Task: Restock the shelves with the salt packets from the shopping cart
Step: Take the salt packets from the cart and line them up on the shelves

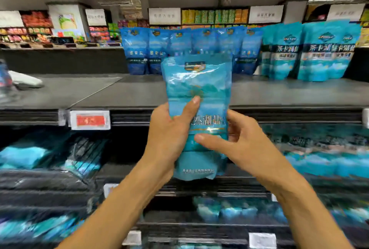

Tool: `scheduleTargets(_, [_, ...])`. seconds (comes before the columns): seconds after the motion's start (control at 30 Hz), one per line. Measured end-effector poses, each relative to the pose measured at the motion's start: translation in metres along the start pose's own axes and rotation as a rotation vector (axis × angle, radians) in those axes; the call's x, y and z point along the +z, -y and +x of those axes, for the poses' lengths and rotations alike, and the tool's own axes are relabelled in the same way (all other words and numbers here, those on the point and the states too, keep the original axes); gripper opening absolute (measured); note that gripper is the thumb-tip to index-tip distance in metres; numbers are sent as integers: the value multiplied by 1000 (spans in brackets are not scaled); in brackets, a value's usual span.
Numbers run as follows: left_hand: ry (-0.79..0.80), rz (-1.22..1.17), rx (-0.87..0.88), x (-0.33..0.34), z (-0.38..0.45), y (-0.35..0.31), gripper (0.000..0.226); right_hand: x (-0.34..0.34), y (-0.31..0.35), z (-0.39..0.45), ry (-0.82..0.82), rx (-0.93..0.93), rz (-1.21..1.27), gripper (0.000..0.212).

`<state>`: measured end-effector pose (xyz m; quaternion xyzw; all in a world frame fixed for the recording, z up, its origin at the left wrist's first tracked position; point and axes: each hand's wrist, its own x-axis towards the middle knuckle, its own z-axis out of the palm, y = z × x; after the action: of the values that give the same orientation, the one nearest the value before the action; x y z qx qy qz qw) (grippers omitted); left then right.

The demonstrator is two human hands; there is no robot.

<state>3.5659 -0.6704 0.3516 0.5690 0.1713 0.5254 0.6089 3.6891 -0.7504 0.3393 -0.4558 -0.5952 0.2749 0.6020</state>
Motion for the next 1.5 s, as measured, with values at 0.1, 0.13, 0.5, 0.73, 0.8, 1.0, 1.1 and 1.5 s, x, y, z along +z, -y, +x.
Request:
scheduleTargets(0.1, [8,78,-56,-55,-30,18,11,53,-40,-16,-13,120,87,43])
scheduleTargets(0.13, [5,114,-64,-70,-38,25,8,66,-52,-22,-8,153,83,41])
scheduleTargets(0.5, [-251,385,-188,-199,-47,68,14,157,-137,8,93,461,190,31])
scheduleTargets(0.73, [-534,498,-144,-265,-36,79,20,187,-178,95,-149,479,168,18])
scheduleTargets(0.8, [-557,479,-129,-275,-42,80,24,195,-186,116,-193,472,130,13])
scheduleTargets(1.0, [-518,471,-136,-284,-51,80,26,219,-201,135,-198,341,-183,45])
scheduleTargets(1.1, [-527,467,-143,-286,-53,79,26,221,-203,133,-159,276,-273,48])
scheduleTargets(1.5, [-480,447,-181,-281,-61,75,23,203,-198,126,13,337,-266,25])
